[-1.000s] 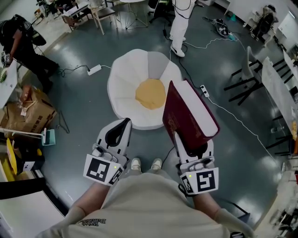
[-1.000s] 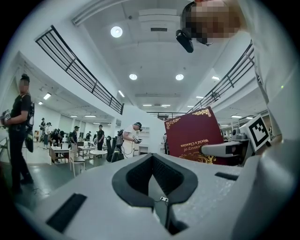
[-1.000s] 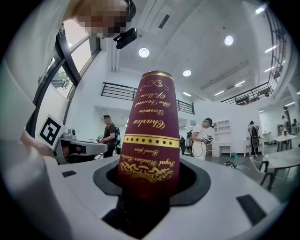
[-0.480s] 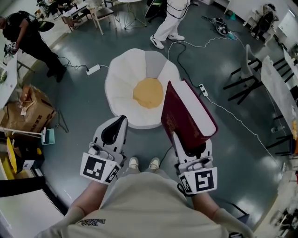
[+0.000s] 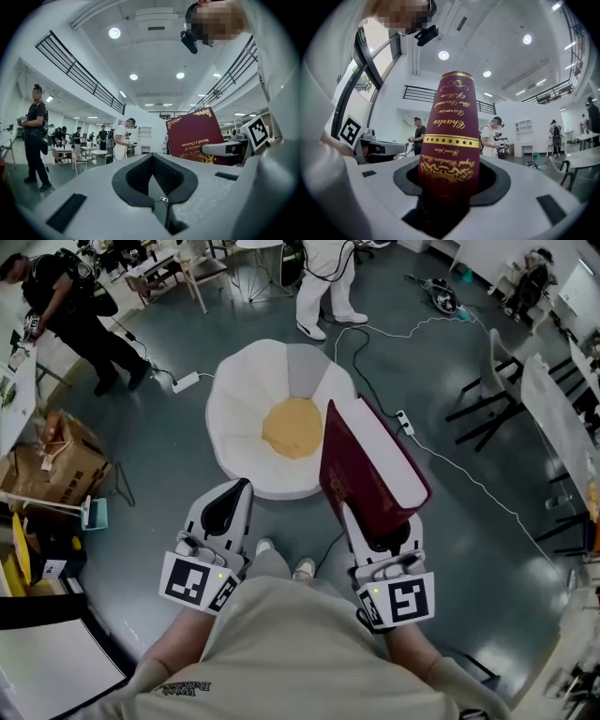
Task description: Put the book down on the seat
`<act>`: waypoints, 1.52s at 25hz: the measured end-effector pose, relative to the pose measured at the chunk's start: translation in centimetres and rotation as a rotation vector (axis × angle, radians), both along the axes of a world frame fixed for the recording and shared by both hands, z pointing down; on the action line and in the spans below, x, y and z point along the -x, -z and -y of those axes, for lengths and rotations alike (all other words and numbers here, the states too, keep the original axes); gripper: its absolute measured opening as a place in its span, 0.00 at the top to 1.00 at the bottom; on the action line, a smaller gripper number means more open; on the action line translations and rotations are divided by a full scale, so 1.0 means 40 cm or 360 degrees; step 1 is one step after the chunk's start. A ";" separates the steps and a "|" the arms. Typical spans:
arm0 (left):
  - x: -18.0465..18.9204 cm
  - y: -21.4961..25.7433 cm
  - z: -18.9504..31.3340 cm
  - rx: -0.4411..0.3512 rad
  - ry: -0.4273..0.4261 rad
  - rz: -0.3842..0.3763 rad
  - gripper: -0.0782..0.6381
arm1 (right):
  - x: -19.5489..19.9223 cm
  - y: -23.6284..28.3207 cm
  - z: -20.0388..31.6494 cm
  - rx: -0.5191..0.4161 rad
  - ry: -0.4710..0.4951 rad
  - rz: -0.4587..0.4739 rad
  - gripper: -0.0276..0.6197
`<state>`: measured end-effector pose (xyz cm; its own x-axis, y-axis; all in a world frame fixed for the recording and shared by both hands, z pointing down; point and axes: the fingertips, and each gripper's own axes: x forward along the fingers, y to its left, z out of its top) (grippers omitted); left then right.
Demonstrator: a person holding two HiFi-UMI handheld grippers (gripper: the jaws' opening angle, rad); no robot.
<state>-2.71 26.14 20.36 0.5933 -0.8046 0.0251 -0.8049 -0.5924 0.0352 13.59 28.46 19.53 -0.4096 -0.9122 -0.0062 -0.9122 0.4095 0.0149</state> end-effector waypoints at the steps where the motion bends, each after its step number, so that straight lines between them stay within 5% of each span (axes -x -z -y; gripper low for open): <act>1: 0.000 -0.004 -0.002 0.0005 0.0003 0.0004 0.89 | -0.003 -0.004 -0.002 0.0008 0.0000 0.0004 0.61; 19: -0.005 -0.014 0.176 -0.0030 -0.0049 -0.0043 0.88 | 0.007 -0.024 0.155 0.0001 -0.0031 -0.0020 0.61; 26: 0.012 -0.010 0.325 -0.0096 -0.0041 -0.0021 0.88 | 0.030 -0.044 0.308 0.0015 -0.0062 -0.0081 0.61; 38: 0.113 -0.015 0.649 -0.0012 -0.0089 -0.0046 0.88 | 0.133 -0.016 0.637 0.0027 -0.0097 -0.0113 0.61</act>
<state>-7.21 0.16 20.98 0.6378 -0.7702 0.0016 -0.7692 -0.6368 0.0533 8.27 2.96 20.16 -0.3520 -0.9353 0.0367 -0.9324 0.3538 0.0736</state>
